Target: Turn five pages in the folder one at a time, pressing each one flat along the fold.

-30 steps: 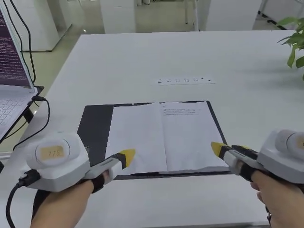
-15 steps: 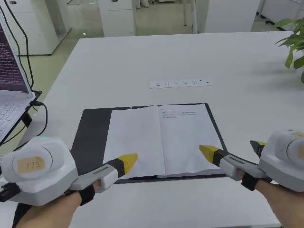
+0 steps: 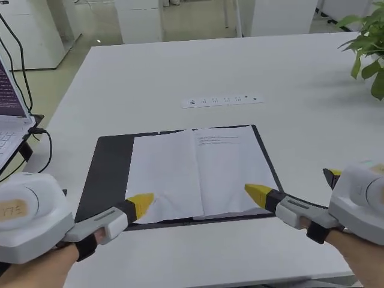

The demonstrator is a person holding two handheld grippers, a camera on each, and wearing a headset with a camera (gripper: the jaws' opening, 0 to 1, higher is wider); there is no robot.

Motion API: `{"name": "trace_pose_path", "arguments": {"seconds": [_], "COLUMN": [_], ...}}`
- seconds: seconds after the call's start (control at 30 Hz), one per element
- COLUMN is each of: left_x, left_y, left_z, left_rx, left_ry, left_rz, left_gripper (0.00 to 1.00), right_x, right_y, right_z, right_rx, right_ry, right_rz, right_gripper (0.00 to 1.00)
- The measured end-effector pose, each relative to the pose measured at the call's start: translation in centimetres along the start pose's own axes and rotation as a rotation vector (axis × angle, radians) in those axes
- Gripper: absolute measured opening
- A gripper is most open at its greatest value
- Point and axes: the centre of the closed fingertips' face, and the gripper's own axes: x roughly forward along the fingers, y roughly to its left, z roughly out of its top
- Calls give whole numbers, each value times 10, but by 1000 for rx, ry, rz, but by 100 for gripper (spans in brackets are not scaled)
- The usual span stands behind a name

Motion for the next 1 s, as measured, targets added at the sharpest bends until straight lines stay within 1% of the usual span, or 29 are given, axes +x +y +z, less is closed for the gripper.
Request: {"name": "trace_pose_path", "arguments": {"seconds": [0.1,0.2,0.23,0.3,0.37,0.47,0.63,0.7,0.77,0.87,0.93,0.97,1.0], "left_x": [-3,-5,-6,-7,-7,-6,2,8,16,27,40,43,47], "left_y": [3,4,3,1,-1,-3,-7,-11,-17,-29,-40,-45,-50], "left_z": [-1,-1,-4,-9,-11,-13,-18,-20,-21,-21,-21,-21,-21], "left_rx": [-3,-5,-8,3,27,23,33,47,59,81,98,103,112], "left_ry": [3,6,18,47,52,57,76,88,97,108,120,119,122], "left_rz": [7,10,8,4,4,-1,-16,-28,-46,-79,-110,-120,-133], "left_gripper": [99,99,99,99,99,99,99,99,99,99,99,99,97], "right_x": [-2,-2,-2,0,2,2,0,-2,-4,-6,-7,-8,-8], "right_y": [3,9,13,20,25,31,33,30,27,25,23,22,22], "right_z": [-1,-5,-8,-11,-13,-15,-16,-17,-16,-15,-15,-15,-15], "right_rx": [1,0,-5,-18,-29,-20,-26,-25,-5,1,6,7,10], "right_ry": [4,32,52,68,79,97,95,96,89,79,81,78,76], "right_rz": [7,24,35,57,66,84,87,80,77,68,61,60,59], "right_gripper": [100,100,100,98,97,98,99,99,99,99,100,99,99]}}
